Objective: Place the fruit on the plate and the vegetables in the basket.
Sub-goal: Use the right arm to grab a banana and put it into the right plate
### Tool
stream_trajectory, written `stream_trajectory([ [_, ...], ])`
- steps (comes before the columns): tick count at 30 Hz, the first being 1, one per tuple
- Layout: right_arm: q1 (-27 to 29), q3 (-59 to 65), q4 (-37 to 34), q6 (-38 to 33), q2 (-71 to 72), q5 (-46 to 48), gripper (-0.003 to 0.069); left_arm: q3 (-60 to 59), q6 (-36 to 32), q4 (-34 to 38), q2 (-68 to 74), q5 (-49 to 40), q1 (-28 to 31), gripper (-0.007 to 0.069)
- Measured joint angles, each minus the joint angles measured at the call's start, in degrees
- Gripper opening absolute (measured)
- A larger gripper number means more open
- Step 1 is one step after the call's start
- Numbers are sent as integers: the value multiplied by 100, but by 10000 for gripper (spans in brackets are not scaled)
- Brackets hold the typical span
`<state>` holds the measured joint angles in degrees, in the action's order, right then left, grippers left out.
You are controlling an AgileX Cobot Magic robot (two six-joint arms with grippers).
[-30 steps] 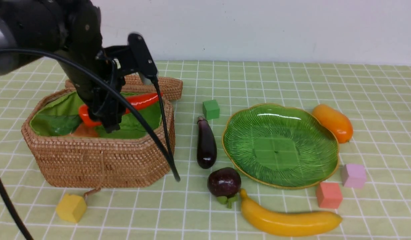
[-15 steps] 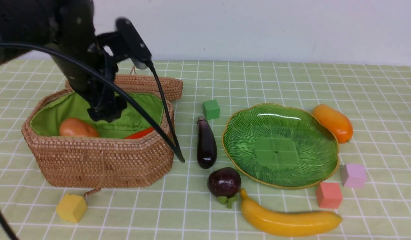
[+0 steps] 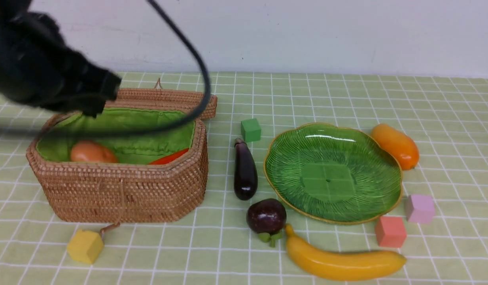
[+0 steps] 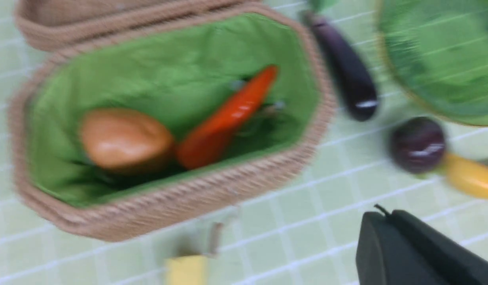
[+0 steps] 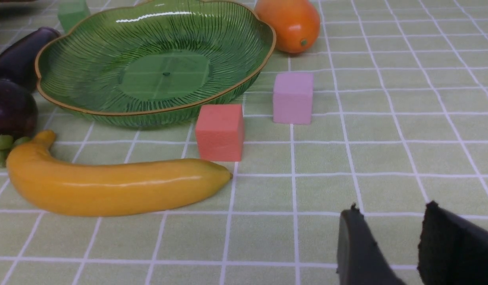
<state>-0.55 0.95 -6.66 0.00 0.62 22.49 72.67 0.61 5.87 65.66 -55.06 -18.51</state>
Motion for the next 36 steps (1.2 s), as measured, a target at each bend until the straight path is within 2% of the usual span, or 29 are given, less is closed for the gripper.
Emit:
stream_trajectory([
  [3, 0, 0, 0, 0, 0, 0, 239, -1004, -2, 341, -645, 661, 0, -13],
  [4, 0, 0, 0, 0, 0, 0, 239, -1004, -2, 358, -686, 661, 0, -13],
  [5, 0, 0, 0, 0, 0, 0, 239, -1644, -61, 520, -1062, 1066, 0, -13],
  [7, 0, 0, 0, 0, 0, 0, 239, -1948, -132, 602, -1232, 1269, 0, -13],
  [9, 0, 0, 0, 0, 0, 0, 239, -2711, -313, 862, -1626, 2032, 0, -13],
  [14, 0, 0, 0, 0, 0, 0, 239, -3524, -537, 1201, -2109, 3394, 0, -13],
  [17, 0, 0, 0, 0, 0, 0, 239, -3668, -638, 1249, -2241, 3654, 0, -13],
  [23, 0, 30, -98, 203, 0, -207, 239, -3687, -676, 1375, -2563, 3574, 0, -13],
  [28, 0, 56, -1319, 1116, 0, -874, 239, -3687, -688, 1459, -2993, 2727, 0, -13],
  [33, 0, 29, -2247, 1497, 0, -1571, 231, -3687, -694, 1463, -3185, 2295, 0, -13],
  [36, -60, -319, -2429, 1471, -105, -1108, 192, -3687, -737, 1463, -3185, 2297, 0, -13],
])
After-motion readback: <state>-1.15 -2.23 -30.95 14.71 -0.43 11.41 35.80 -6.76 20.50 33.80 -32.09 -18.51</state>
